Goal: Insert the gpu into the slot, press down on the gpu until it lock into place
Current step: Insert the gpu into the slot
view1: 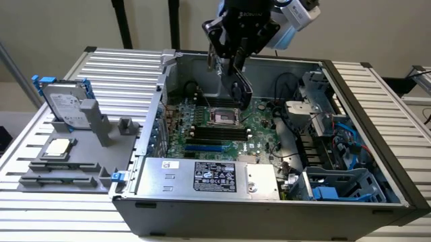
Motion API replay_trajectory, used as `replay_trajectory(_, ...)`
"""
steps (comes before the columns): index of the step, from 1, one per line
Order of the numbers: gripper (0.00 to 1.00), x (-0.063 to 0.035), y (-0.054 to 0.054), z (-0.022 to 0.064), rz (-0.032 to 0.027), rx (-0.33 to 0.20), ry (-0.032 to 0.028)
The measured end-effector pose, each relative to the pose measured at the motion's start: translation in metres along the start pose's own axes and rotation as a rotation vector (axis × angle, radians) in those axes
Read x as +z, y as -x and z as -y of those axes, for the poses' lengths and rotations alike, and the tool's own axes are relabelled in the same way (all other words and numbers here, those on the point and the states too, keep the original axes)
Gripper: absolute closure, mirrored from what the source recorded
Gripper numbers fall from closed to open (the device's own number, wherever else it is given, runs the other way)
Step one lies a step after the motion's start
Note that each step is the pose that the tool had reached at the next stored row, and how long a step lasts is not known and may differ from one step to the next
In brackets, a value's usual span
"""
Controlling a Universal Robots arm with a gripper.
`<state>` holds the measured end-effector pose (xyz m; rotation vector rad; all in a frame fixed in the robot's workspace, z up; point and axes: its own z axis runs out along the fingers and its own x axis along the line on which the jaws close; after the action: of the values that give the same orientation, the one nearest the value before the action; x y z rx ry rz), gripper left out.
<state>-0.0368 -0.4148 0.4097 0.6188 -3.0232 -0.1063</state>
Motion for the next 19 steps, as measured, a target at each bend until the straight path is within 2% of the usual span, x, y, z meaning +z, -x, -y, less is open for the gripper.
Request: replay_trajectory(19, 0.74, 0.0015, 0.0001, 0.0001, -0.0246, -0.346, -0.0146)
